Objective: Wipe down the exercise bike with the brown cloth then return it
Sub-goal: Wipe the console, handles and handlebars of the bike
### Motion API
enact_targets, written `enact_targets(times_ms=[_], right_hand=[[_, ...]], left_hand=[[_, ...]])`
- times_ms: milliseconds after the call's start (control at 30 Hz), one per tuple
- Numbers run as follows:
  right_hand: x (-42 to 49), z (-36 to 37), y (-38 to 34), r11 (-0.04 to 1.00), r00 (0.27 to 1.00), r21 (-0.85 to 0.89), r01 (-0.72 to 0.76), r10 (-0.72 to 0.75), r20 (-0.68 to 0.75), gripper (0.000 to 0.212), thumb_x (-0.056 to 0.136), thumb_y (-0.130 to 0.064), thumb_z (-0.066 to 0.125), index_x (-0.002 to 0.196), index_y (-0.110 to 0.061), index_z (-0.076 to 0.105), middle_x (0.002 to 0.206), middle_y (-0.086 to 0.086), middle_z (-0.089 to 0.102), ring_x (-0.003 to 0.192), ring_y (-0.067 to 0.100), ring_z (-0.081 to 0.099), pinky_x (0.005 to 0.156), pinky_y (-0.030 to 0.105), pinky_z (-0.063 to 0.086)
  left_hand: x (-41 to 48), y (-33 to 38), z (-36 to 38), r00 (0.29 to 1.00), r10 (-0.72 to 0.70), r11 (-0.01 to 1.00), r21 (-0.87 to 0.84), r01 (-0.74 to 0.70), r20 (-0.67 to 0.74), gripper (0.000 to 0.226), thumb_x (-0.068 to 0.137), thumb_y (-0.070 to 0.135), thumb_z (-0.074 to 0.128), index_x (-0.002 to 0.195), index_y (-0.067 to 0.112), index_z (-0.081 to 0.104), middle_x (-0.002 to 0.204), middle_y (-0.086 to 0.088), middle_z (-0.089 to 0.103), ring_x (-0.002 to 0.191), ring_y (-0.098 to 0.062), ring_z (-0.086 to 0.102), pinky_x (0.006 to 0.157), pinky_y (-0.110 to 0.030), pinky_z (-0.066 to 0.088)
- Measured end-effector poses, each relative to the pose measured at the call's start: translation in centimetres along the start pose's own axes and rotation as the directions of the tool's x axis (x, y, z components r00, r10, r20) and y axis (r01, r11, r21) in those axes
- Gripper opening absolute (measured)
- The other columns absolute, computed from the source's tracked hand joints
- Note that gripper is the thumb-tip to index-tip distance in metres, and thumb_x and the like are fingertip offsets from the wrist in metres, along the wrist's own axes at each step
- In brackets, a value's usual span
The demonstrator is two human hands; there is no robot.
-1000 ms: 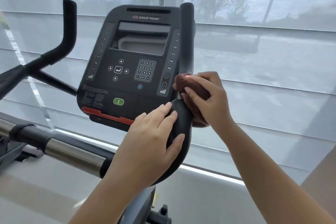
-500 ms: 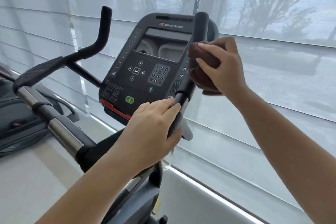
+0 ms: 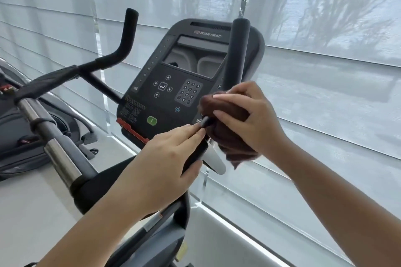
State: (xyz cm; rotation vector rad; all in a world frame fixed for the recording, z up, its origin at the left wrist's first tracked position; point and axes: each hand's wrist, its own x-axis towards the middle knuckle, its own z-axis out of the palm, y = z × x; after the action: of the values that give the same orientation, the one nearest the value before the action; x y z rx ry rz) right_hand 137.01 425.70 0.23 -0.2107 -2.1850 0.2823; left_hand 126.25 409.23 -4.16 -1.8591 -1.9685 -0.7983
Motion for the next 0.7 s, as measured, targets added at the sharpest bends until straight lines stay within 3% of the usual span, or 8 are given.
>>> enact_targets(times_ms=[100, 167, 267, 333, 500, 567, 700], right_hand=[[5.9, -1.5, 1.2, 0.987, 0.962, -0.157, -0.013, -0.03, -0.272, 0.03, 0.081, -0.021, 0.067, 0.11, -0.015, 0.066, 0.11, 0.012, 0.049, 0.099, 0.006, 0.047, 0.095, 0.011, 0.035], [9.1, -1.8, 2.3, 0.978, 0.936, -0.195, -0.07, -0.003, -0.351, 0.032, 0.082, -0.024, 0.064, 0.113, -0.016, 0.064, 0.117, 0.014, 0.048, 0.104, 0.018, 0.051, 0.097, 0.022, 0.04], [9.9, -0.1, 3.5, 0.972, 0.938, -0.18, -0.151, 0.083, -0.337, 0.032, 0.083, -0.022, 0.064, 0.114, -0.017, 0.064, 0.12, 0.015, 0.046, 0.105, 0.027, 0.053, 0.097, 0.028, 0.041], [7.5, 1.2, 3.8, 0.974, 0.947, -0.187, -0.129, 0.065, -0.314, 0.03, 0.081, -0.019, 0.067, 0.11, -0.013, 0.067, 0.114, 0.016, 0.047, 0.104, 0.024, 0.053, 0.097, 0.026, 0.041], [0.2, 2.2, 3.3, 0.981, 0.965, -0.049, -0.186, 0.173, -0.198, 0.027, 0.08, -0.02, 0.068, 0.107, -0.021, 0.068, 0.101, 0.001, 0.048, 0.092, -0.003, 0.046, 0.088, 0.002, 0.033], [1.2, 1.0, 3.0, 0.984, 0.979, -0.104, -0.146, 0.128, -0.158, 0.028, 0.079, -0.019, 0.069, 0.107, -0.02, 0.068, 0.1, 0.0, 0.047, 0.09, -0.004, 0.045, 0.087, 0.0, 0.031], [7.9, -1.3, 3.4, 0.982, 0.897, -0.138, -0.131, 0.058, -0.438, 0.029, 0.081, -0.021, 0.066, 0.109, -0.015, 0.066, 0.107, 0.007, 0.046, 0.092, -0.003, 0.045, 0.093, 0.005, 0.033]], left_hand=[[0.0, 0.0, -0.1, 1.0, 0.001, 1.0, 0.022, -0.001, -0.016, 0.049, 0.078, 0.026, 0.054, 0.123, 0.006, 0.054, 0.127, -0.007, 0.057, 0.115, -0.023, 0.053, 0.096, -0.036, 0.031], [-0.1, -0.2, 0.0, 1.0, 0.009, 1.0, 0.017, -0.008, -0.025, 0.049, 0.078, 0.027, 0.054, 0.123, 0.006, 0.054, 0.127, -0.007, 0.056, 0.116, -0.023, 0.053, 0.096, -0.038, 0.034], [-0.2, -0.3, 0.1, 0.999, 0.01, 1.0, 0.005, -0.01, -0.031, 0.049, 0.078, 0.026, 0.054, 0.123, 0.006, 0.054, 0.128, -0.007, 0.056, 0.116, -0.023, 0.053, 0.095, -0.044, 0.043], [-0.3, -0.4, 0.1, 0.999, 0.01, 1.0, 0.016, -0.009, -0.04, 0.049, 0.078, 0.027, 0.054, 0.123, 0.007, 0.055, 0.127, -0.007, 0.057, 0.115, -0.023, 0.054, 0.093, -0.046, 0.045], [-0.2, -0.5, 0.3, 0.998, 0.019, 1.0, -0.009, -0.02, -0.059, 0.047, 0.078, 0.024, 0.054, 0.121, 0.007, 0.056, 0.123, -0.008, 0.06, 0.114, -0.023, 0.055, 0.092, -0.044, 0.045], [-0.2, -0.6, 0.3, 0.998, 0.015, 1.0, -0.022, -0.016, -0.06, 0.046, 0.077, 0.024, 0.055, 0.12, 0.007, 0.058, 0.122, -0.008, 0.061, 0.113, -0.023, 0.056, 0.092, -0.041, 0.043], [-0.1, -0.7, 0.3, 0.998, 0.0, 0.999, -0.054, -0.003, -0.057, 0.045, 0.076, 0.025, 0.056, 0.118, 0.008, 0.06, 0.122, -0.005, 0.061, 0.113, -0.021, 0.055, 0.092, -0.038, 0.041]])
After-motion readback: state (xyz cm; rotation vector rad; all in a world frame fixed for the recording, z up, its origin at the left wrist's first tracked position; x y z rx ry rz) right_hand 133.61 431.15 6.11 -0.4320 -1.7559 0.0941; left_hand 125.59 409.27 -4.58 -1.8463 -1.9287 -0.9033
